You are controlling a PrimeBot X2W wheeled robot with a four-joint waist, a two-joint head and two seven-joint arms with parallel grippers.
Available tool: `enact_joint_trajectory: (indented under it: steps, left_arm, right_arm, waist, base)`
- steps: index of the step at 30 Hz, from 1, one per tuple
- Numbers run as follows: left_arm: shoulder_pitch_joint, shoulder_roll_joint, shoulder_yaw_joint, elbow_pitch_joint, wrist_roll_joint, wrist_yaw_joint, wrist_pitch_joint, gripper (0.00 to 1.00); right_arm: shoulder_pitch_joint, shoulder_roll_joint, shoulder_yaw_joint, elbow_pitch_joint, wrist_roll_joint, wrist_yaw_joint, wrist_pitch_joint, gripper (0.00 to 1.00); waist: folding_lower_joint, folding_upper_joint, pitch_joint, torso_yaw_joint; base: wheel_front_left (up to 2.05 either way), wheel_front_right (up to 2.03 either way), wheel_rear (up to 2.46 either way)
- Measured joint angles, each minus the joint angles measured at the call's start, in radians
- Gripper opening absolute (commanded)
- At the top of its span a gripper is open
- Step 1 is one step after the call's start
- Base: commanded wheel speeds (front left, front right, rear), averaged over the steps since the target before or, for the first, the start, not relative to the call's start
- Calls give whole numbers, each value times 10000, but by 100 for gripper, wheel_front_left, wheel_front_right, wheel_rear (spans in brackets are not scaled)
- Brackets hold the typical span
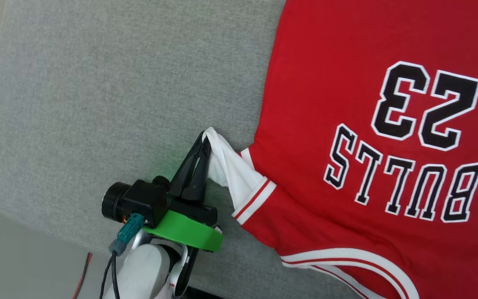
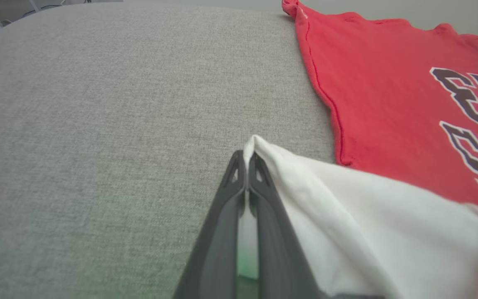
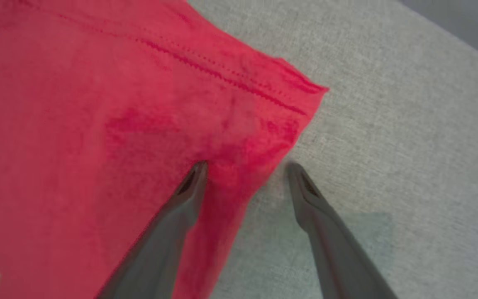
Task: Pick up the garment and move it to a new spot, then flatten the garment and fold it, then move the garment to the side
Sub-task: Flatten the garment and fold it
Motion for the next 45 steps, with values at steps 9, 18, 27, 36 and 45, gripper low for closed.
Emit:
enact_joint_trajectory:
  steps: [9,18,27,36,45]
  left_arm:
    - [2,-355,485,71,303,-382,0,0]
    - [80,-523,932,320,548,-598,0,0]
    - [693,-552,1425,621,763,-732,0,0]
    - [1557,-470,2019,865,830,-750,0,0]
    - [2111,-353,2378,978,848,-675,0,0]
  right_arm:
    - [205,-569,84,-38,226,-10,-161,0]
    - [433,-314,151,104,316,-10,-1352,0]
    - [1545,-788,539,-439,874,-10,-3404,0]
    - [4968,-1592,-117,-1655,1753,-2,-5177,0]
    - [9154,-1289,-1939,-2349,1816,-2,-5963,0]
  waist:
    - [-2,0,407,451]
    - [-2,0,-89,253]
    - [-2,0,-1218,-78]
    - [-3,0,-2527,-678]
    - [-3,0,-3487,-1489]
  base:
    - [0,0,0]
    - [0,0,0]
    - [0,0,0]
    - [0,0,0]
    - [0,0,0]
